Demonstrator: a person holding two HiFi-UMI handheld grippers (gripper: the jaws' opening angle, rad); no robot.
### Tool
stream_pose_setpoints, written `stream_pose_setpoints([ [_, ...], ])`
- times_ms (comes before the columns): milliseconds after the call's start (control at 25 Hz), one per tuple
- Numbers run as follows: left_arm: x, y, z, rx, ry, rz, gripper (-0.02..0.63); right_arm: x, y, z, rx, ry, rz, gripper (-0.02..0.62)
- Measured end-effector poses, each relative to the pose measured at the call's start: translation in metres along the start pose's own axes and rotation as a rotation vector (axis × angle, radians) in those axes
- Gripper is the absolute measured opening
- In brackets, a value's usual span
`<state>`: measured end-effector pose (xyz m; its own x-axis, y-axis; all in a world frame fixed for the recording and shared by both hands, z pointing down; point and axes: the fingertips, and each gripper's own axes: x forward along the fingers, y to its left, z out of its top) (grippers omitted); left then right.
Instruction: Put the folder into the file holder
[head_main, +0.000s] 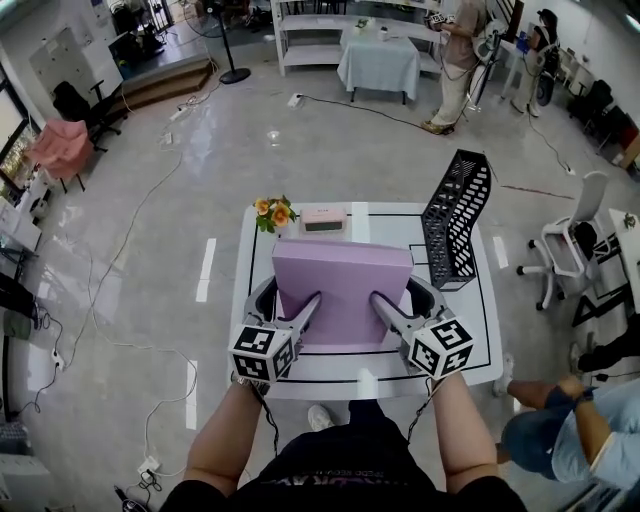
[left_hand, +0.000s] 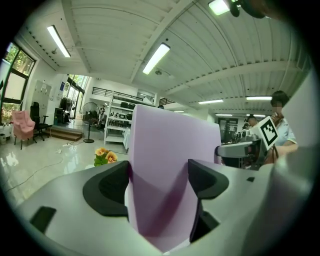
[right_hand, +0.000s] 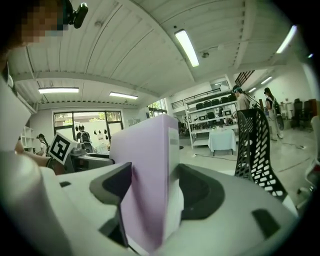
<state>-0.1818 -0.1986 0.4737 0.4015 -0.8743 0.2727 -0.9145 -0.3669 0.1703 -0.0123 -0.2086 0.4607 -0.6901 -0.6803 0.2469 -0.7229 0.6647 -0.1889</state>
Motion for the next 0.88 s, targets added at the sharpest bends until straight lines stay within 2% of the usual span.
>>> stream_pose_setpoints([
  [560, -0.051, -0.037, -0.012, 0.071, -0.059, -0.029, 0.374, -0.062, 0.037, -0.021, -0.065, -0.010, 0.034, 0.295],
  [880, -0.067, -0.047, -0.017, 0.078, -0.065, 0.027, 0.374, -0.080, 0.048, -0.027, -0.160, 0.042, 0.172, 0.295],
])
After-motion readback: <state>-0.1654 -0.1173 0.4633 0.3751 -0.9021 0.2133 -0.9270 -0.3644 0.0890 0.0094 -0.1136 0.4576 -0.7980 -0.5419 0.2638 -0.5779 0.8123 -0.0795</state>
